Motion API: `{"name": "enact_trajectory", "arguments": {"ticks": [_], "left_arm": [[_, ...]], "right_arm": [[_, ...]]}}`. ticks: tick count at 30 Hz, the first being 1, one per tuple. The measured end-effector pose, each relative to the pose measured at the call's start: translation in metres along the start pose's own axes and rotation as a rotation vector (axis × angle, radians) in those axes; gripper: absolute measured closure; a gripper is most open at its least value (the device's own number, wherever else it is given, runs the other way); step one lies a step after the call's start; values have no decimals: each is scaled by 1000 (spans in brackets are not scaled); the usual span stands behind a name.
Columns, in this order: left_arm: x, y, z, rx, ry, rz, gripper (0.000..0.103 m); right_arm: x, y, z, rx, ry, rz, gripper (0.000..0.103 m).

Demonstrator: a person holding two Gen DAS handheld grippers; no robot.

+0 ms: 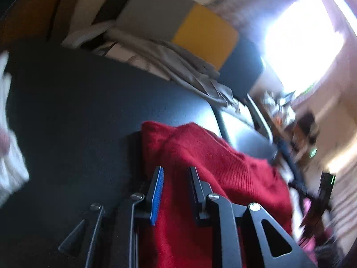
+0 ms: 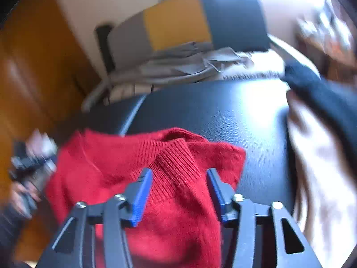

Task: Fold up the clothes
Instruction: 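Release the sweater and open both grippers above it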

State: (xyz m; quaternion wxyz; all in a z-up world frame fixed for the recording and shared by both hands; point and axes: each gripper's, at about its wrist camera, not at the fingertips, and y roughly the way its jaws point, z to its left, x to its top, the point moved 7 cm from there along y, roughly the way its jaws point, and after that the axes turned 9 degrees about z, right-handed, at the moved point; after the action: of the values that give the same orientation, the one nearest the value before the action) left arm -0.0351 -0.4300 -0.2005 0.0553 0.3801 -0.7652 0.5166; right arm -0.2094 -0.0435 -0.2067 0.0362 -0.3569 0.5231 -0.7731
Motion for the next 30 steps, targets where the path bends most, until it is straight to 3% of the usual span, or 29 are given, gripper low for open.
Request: {"name": "enact_trajectory", "arguments": {"ticks": [2,6,8,10,12,13,15,18,21,23,26,30], "left_arm": [[6,3,-11,68,76,-15,82],[19,24,-18,129,158,45,78],[18,38,-18,156,195,98,72],[12,50,-19,165,231,154,72],[7,56,-21,187,272,181,79],[4,56,-20,203,286,185,92],[4,52,-15,218,268,167,96],[4,49,-1,203,192,164,97],[7,37,3,157,168,105,95],[15,26,1,105,156,58,84],[27,26,3,112,167,69,80],[37,32,-6,70,216,119,74]], "right_arm": [[4,19,13,-34,-100,55,60],[5,47,27,-178,-251,133,61],[3,57,27,-213,-281,166,69],[3,59,28,-210,-276,171,85],[6,55,26,-209,-256,163,91],[10,48,23,-205,-235,142,92],[26,28,14,-205,-177,67,92],[49,7,-14,-214,-41,-28,93],[49,23,-48,-226,72,3,93],[37,43,-56,-214,105,45,93],[20,64,-55,-210,103,77,92],[10,64,-56,-180,156,49,91]]}}
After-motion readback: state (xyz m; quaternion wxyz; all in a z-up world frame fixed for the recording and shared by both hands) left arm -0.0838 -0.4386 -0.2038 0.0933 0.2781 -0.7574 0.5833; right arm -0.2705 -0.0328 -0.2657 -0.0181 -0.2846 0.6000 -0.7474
